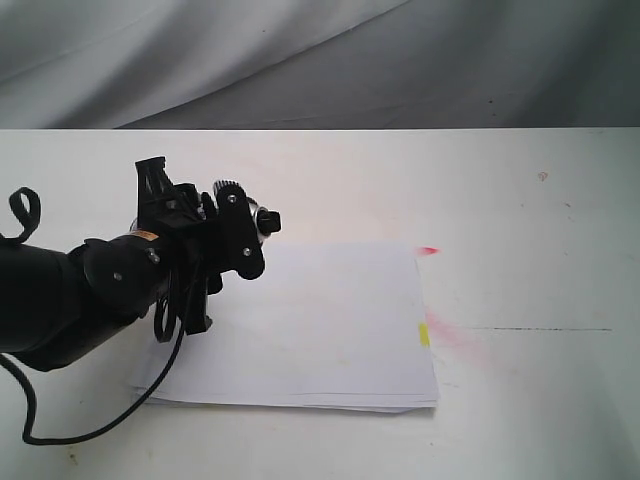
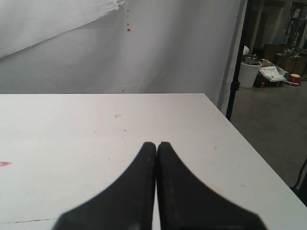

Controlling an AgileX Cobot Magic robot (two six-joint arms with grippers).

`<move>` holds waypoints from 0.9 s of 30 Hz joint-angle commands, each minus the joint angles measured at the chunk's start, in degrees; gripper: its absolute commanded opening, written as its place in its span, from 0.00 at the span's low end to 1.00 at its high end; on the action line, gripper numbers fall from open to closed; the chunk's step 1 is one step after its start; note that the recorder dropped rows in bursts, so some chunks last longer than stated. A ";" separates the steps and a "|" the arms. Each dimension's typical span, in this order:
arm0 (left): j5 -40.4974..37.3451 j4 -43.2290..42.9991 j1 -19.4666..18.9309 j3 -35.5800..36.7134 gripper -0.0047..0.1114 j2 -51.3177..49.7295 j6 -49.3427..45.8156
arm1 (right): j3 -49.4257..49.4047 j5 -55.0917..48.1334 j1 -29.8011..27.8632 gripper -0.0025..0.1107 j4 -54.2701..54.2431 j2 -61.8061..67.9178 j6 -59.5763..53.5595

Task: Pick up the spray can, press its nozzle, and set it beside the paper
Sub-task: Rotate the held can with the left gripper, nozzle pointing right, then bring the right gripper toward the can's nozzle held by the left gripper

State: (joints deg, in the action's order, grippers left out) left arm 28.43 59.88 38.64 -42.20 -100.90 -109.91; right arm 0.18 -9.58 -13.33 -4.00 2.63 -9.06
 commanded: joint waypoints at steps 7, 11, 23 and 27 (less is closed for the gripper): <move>1.07 -0.78 0.23 -0.79 0.04 0.47 0.71 | -0.18 16.82 0.23 0.02 -9.41 -0.30 5.07; 1.07 -0.78 0.23 -0.79 0.04 0.47 0.71 | -0.18 16.86 0.23 0.02 -20.74 -0.30 5.23; 1.07 -0.64 0.23 -0.79 0.04 0.47 0.71 | 16.99 -8.71 0.23 0.02 -27.11 13.59 1.77; 1.07 -0.41 0.23 -0.79 0.04 0.47 0.71 | 30.95 -19.41 0.23 0.02 -31.69 29.77 -10.34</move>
State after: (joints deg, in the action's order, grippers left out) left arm 28.05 59.65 38.64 -42.20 -100.90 -109.91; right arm 22.56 -21.79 -13.33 -32.24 22.69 -10.31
